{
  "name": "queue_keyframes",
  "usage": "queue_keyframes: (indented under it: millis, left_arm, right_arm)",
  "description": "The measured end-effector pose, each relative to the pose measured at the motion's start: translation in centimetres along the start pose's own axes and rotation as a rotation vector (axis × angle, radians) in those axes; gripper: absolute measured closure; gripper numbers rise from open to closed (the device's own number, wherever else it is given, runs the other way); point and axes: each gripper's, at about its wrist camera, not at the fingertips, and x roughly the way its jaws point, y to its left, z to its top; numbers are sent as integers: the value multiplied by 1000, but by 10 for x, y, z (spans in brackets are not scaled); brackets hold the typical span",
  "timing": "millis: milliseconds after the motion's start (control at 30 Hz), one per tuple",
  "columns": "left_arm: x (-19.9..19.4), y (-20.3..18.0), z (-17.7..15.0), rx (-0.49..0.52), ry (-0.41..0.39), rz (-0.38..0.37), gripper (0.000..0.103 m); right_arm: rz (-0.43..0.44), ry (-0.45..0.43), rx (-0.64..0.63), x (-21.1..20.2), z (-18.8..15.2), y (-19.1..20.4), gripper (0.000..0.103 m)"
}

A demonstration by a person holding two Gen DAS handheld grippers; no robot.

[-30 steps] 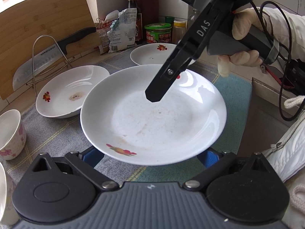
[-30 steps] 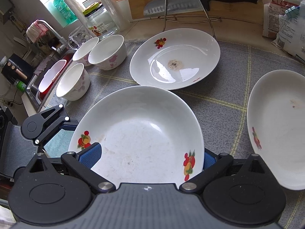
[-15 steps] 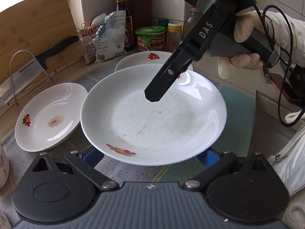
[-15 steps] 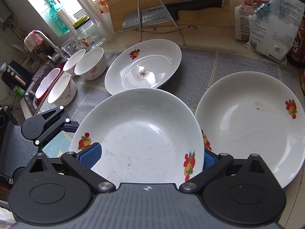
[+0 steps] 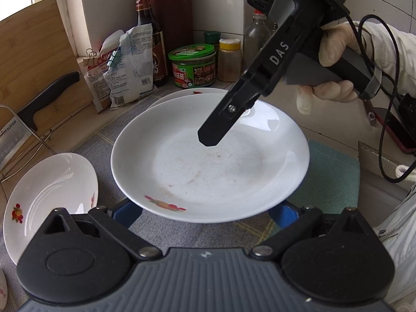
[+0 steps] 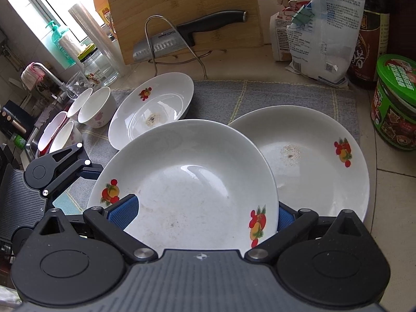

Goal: Organize plates and bowls
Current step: 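Lower the held plate onto the placed plate with the right gripper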

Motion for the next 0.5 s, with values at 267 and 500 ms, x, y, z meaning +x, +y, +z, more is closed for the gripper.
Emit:
queue_keyframes:
  millis: [267, 500]
  left_arm:
    - [22, 3, 15, 14, 5, -17, 2]
    - [33, 4, 20, 16, 10, -23, 2]
  right_arm:
    - [-14, -23, 37, -4, 4, -26, 0]
    - [-23, -22, 60, -1, 4, -40, 0]
